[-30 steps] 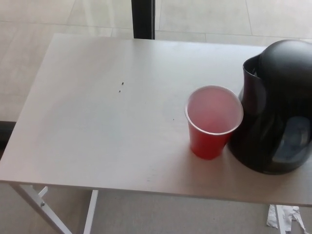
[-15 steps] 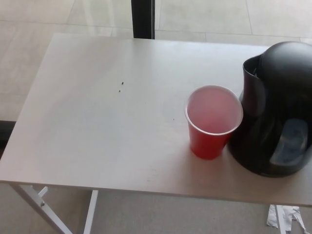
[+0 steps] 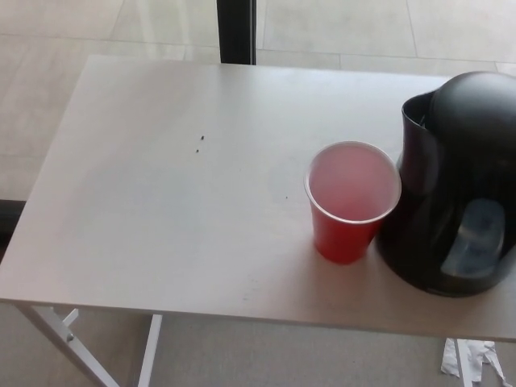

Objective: The robot uses its right hand to lift up a kettle kept on the middle of the desk by its handle and tilt it into a glass kept next to it to pour out water

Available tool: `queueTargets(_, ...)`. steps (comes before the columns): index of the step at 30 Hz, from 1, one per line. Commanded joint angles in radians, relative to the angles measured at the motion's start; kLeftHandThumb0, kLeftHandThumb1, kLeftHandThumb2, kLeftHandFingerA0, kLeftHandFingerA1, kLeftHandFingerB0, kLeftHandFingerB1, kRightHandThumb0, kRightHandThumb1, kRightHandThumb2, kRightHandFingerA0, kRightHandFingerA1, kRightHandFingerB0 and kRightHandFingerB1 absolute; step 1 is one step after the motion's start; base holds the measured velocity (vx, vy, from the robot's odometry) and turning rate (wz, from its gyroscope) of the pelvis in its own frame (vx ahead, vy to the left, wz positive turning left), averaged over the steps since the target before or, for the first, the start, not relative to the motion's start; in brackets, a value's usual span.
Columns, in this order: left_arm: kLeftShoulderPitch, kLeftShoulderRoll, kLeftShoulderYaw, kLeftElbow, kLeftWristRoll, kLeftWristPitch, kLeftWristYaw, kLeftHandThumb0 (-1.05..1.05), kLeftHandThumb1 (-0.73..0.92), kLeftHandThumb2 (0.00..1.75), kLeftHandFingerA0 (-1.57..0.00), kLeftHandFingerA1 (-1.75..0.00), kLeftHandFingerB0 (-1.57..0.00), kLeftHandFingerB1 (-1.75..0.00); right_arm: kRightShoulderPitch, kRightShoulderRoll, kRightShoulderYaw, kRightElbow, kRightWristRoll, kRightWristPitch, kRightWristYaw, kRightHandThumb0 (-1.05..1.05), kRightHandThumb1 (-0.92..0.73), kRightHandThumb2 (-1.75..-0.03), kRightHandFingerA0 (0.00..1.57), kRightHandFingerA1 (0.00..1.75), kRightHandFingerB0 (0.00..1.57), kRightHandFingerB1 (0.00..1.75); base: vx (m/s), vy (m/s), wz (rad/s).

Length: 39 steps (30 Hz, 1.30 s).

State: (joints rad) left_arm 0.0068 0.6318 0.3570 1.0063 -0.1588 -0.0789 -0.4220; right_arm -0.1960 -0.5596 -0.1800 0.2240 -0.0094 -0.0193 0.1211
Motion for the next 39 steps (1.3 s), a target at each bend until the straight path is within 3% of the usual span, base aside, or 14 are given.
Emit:
queueTargets(1, -0.002, 0.03, -0.012, 0.001, 0.023, -0.01, 0.023, -1.05, 0.33, 1.22, -0.59, -0.55, -0.42, -0.81, 0.014, 0.062, -0.024, -0.047, -0.038, -0.106, -0.094, -0.04, -0.5, -1.18, 0.85, 1.75, 0.72, 1.63, 0.0, 0.0, 0.0)
queueTargets(3, 0.007, 0.031, -0.012, -0.018, 0.019, -0.005, 0.019, -1.05, 0.33, 1.22, -0.58, -0.58, -0.39, -0.85, -0.007, 0.062, -0.029, -0.076, -0.045, -0.088, -0.09, -0.13, -0.59, -0.93, 0.81, 1.75, 0.68, 1.65, 0.0, 0.0, 0.0)
queueTargets(10, 0.017, 0.032, -0.019, -0.036, 0.025, -0.003, 0.035, -1.05, 0.46, 0.95, -0.6, -0.59, -0.44, -0.81, -0.083, 0.05, -0.018, -0.119, -0.056, -0.074, -0.057, -0.1, -0.47, -1.17, 0.8, 1.75, 0.72, 1.6, 0.0, 0.0, 0.0)
queueTargets(11, 0.008, 0.032, -0.014, -0.028, 0.013, 0.007, 0.015, -1.05, 0.32, 1.19, -0.59, -0.56, -0.39, -0.82, -0.118, 0.047, -0.008, -0.114, -0.067, -0.113, -0.057, -0.14, -0.47, -1.17, 1.19, 1.39, 1.0, 1.26, 0.0, 0.0, 0.0)
queueTargets(13, 0.006, 0.032, -0.016, -0.025, 0.018, -0.003, 0.022, -1.05, 0.33, 1.2, -0.61, -0.56, -0.41, -0.82, -0.154, 0.049, 0.001, -0.136, -0.066, -0.095, -0.047, -0.13, -0.47, -1.22, 0.89, 1.73, 0.8, 1.56, 0.0, 0.0, 0.0)
queueTargets(14, 0.003, 0.033, -0.021, -0.025, 0.025, -0.005, 0.028, -1.05, 0.47, 0.95, -0.6, -0.61, -0.42, -0.82, -0.166, 0.045, 0.008, -0.149, -0.08, -0.08, -0.048, -0.13, -0.47, -1.22, 0.9, 1.72, 0.81, 1.55, 0.0, 0.0, 0.0)
queueTargets(15, -0.001, 0.031, -0.018, -0.022, 0.02, 0.001, 0.028, -1.05, 0.32, 1.2, -0.62, -0.58, -0.4, -0.83, -0.175, 0.043, 0.012, -0.162, -0.088, -0.07, -0.049, -0.11, -0.49, -1.2, 0.91, 1.71, 0.82, 1.54, 0.0, 0.0, 0.0)
queueTargets(18, 0.003, 0.035, -0.033, -0.026, 0.037, -0.017, 0.033, -1.05, 0.48, 0.95, -0.59, -0.61, -0.42, -0.82, -0.193, 0.048, 0.016, -0.17, -0.091, -0.076, -0.047, -0.06, -0.46, -1.25, 0.91, 1.69, 0.85, 1.52, 0.0, 0.0, 0.0)
queueTargets(19, -0.003, 0.035, -0.029, -0.023, 0.03, -0.009, 0.032, -1.05, 0.34, 1.21, -0.6, -0.57, -0.41, -0.82, -0.201, 0.045, 0.022, -0.168, -0.1, -0.083, -0.048, -0.07, -0.44, -1.31, 0.91, 1.7, 0.82, 1.52, 0.0, 0.0, 0.0)
queueTargets(28, -0.024, 0.042, -0.034, -0.006, 0.034, -0.001, 0.029, -1.05, 0.34, 1.2, -0.6, -0.56, -0.42, -0.82, -0.217, 0.041, 0.054, -0.135, -0.146, -0.179, -0.044, -0.11, -0.4, -1.31, 0.9, 1.72, 0.82, 1.56, 0.0, 0.0, 0.0)
queueTargets(29, -0.027, 0.04, -0.026, 0.0, 0.024, -0.008, 0.022, -1.05, 0.49, 0.95, -0.58, -0.61, -0.43, -0.82, -0.22, 0.041, 0.059, -0.138, -0.141, -0.172, -0.031, -0.12, -0.44, -1.18, 1.2, 1.39, 1.03, 1.28, 0.0, 0.0, 0.0)
queueTargets(31, -0.029, 0.039, -0.022, 0.006, 0.019, -0.018, 0.02, -1.05, 0.34, 1.19, -0.61, -0.61, -0.41, -0.84, -0.222, 0.038, 0.066, -0.163, -0.145, -0.125, -0.017, -0.07, -0.46, -1.27, 0.93, 1.75, 0.75, 1.53, 0.0, 0.0, 0.0)
queueTargets(38, -0.035, 0.047, -0.029, -0.016, 0.024, 0.005, 0.019, -1.05, 0.33, 1.2, -0.57, -0.59, -0.4, -0.86, -0.266, 0.004, 0.106, -0.163, -0.216, -0.094, -0.011, -0.1, -0.45, -1.24, 0.94, 1.7, 0.79, 1.46, 0.0, 0.0, 0.0)
queueTargets(39, -0.036, 0.049, -0.028, -0.014, 0.024, 0.003, 0.018, -1.05, 0.47, 0.94, -0.57, -0.61, -0.41, -0.84, -0.271, -0.004, 0.115, -0.165, -0.229, -0.09, -0.006, -0.08, -0.47, -1.22, 0.92, 1.7, 0.78, 1.47, 0.0, 0.0, 0.0)
